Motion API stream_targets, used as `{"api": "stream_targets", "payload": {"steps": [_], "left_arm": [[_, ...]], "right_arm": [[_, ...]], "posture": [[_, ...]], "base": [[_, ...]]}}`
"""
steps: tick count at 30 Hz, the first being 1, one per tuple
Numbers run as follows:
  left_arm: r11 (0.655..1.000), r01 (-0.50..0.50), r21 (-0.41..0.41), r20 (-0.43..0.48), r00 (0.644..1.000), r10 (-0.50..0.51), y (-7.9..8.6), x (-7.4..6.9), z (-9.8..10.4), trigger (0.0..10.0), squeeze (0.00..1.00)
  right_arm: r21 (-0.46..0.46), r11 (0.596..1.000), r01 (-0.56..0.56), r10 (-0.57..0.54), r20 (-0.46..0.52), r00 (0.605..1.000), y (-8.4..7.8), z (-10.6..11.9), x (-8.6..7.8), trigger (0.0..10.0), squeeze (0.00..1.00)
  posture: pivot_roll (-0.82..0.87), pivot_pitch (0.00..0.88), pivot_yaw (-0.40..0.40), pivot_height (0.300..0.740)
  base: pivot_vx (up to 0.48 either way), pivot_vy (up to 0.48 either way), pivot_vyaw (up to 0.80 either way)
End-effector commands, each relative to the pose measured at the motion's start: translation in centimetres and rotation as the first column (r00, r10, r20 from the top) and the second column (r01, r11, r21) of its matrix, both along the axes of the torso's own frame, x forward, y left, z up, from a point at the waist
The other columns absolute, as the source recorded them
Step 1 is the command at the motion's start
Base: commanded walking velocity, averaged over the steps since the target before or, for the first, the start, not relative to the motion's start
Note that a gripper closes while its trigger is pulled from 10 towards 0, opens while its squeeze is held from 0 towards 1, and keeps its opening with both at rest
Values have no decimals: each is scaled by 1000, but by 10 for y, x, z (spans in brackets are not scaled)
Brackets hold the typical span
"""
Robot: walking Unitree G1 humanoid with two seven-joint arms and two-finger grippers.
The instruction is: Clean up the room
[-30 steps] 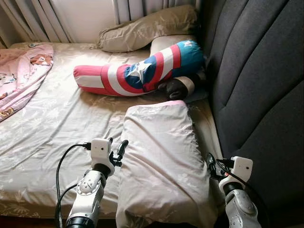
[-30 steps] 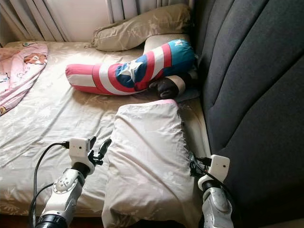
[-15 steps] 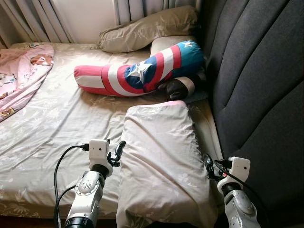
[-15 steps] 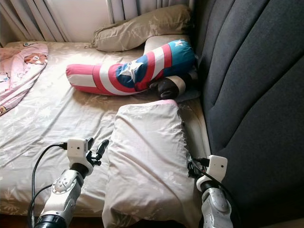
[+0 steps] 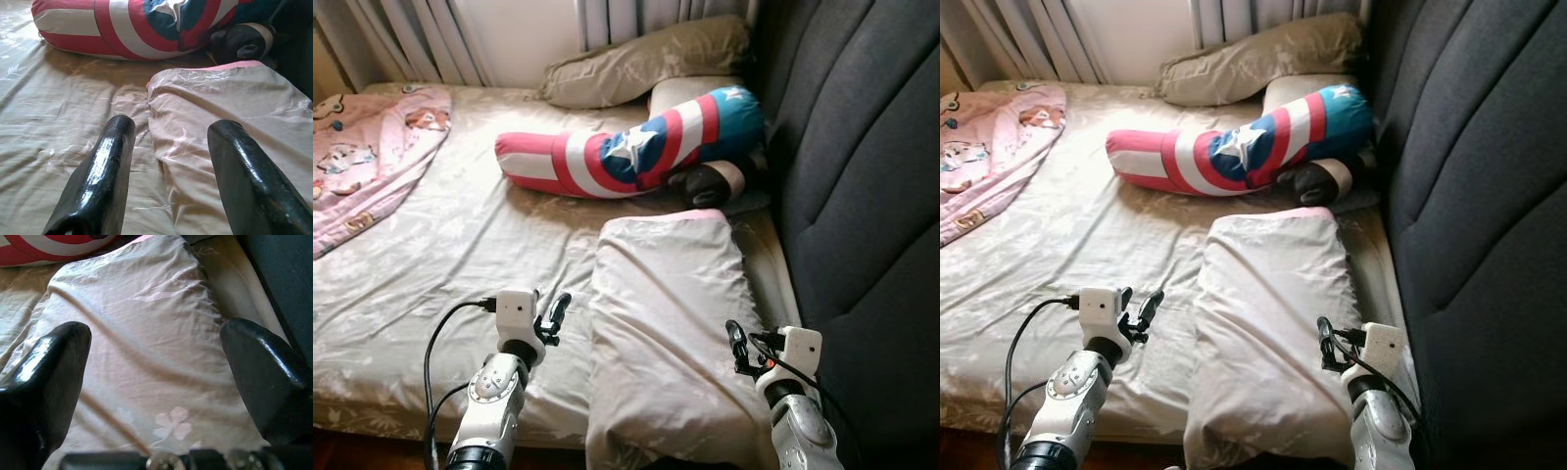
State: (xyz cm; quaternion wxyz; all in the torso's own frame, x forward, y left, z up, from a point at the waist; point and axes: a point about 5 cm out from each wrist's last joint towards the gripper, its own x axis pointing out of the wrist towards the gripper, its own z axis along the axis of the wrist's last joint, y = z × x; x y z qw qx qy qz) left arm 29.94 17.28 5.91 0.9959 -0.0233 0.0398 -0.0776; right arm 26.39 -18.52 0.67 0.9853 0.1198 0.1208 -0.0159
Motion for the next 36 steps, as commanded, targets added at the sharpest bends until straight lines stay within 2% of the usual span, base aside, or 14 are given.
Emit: {"api": "stream_targets", "payload": {"steps": [1, 14, 36], "left_arm": [[1000, 9, 7, 8, 1000, -9, -1, 1, 2, 10000, 0], [1000, 9, -5, 10, 1000, -9, -1, 2, 4, 10000, 0], [1000, 14, -16, 12, 1000, -14, -1, 1, 4, 10000, 0]], "right_arm": [[-2, 1000, 10, -10, -19, 1000, -3, -3, -1, 10000, 0], [4, 1000, 14, -14, -19, 1000, -4, -3, 0, 10000, 0], [12, 1000, -17, 18, -36, 999, -2, -5, -3, 10000, 0]], "posture": [[9, 115, 9, 707], [9, 114, 14, 707], [4, 116, 11, 707]], "base": [[0, 0, 0], [0, 0, 0], [279, 0, 0]]}}
